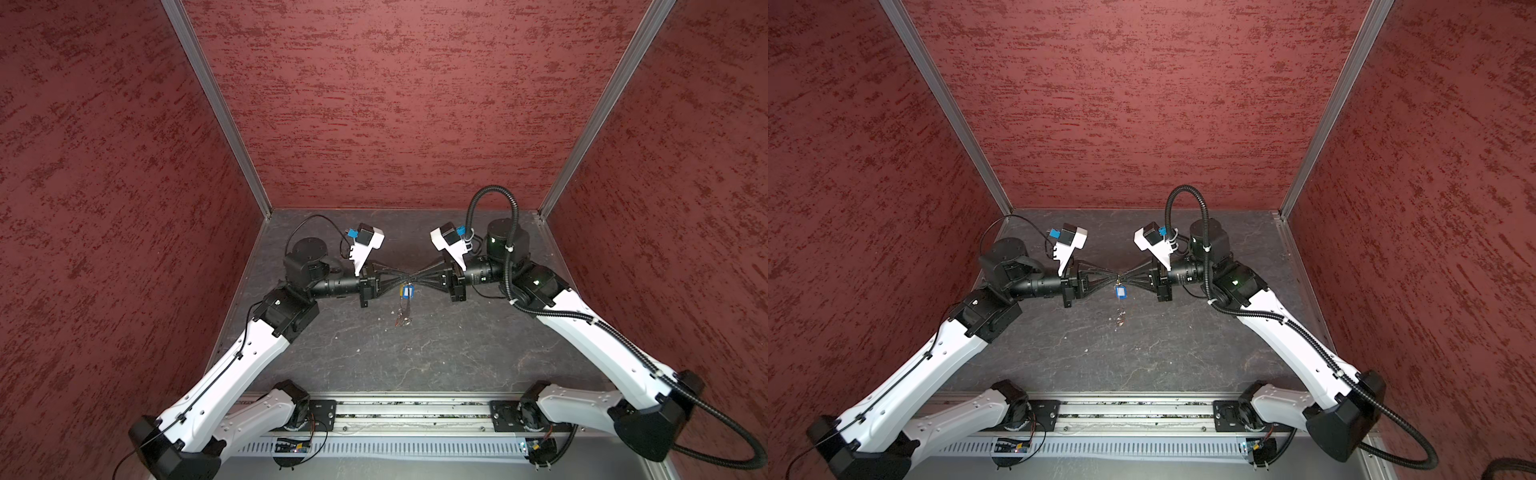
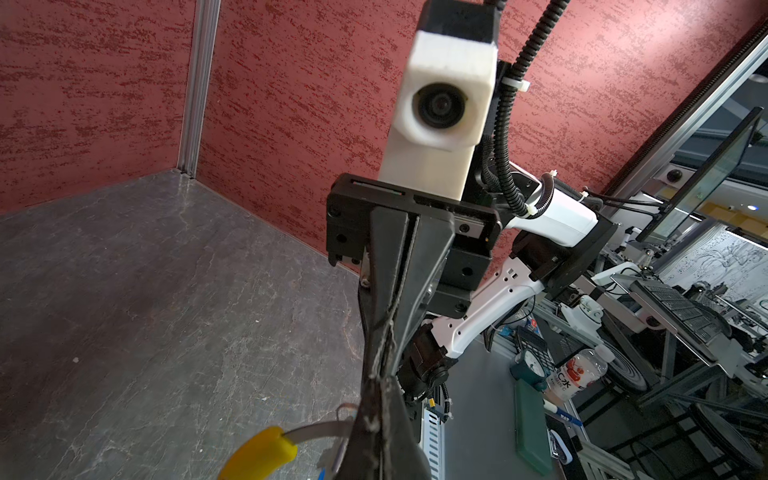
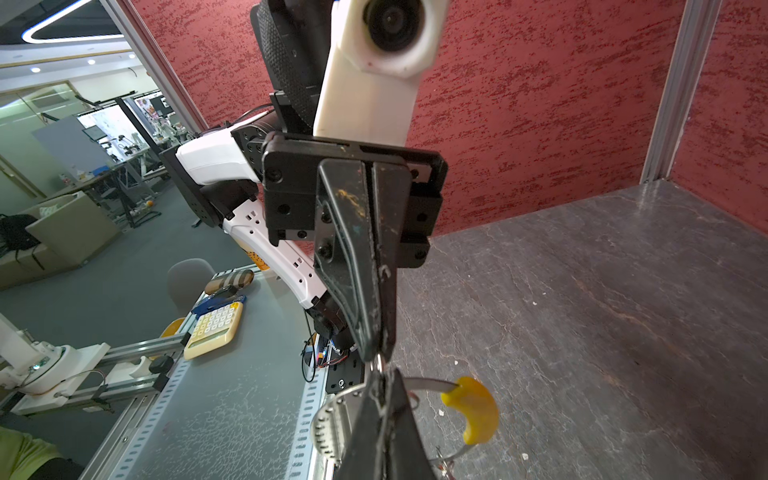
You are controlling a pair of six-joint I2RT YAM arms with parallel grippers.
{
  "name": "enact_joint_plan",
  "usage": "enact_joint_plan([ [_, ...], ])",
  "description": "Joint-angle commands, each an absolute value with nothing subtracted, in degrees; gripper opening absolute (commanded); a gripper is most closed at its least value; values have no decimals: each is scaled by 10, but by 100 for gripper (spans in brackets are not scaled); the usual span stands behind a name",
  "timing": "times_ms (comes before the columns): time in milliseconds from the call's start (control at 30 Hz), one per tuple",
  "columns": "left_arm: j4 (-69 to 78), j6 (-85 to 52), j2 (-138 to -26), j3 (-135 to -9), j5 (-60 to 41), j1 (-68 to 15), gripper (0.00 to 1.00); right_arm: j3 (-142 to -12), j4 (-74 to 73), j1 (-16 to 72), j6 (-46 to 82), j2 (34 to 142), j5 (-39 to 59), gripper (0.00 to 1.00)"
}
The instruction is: Remove the keys from the keyring
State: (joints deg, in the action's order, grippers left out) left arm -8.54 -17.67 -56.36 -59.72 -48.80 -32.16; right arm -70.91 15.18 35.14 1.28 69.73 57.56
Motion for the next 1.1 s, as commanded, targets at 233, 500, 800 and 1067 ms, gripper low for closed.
enact_joint_plan([
  [233, 20, -180, -533, -556, -443, -339, 0, -697, 40, 351, 58, 667, 521, 29],
  [500, 112, -183, -493, -517, -395, -339, 0, -595, -72, 351, 102, 608, 447, 51],
  [800, 135, -189, -492, -507, -391, -339, 0, -565, -120, 363, 133, 629, 508, 56],
  [1067, 147, -197, -496, -504, -382, -339, 0, -586, -110, 389, 123, 657, 510, 54],
])
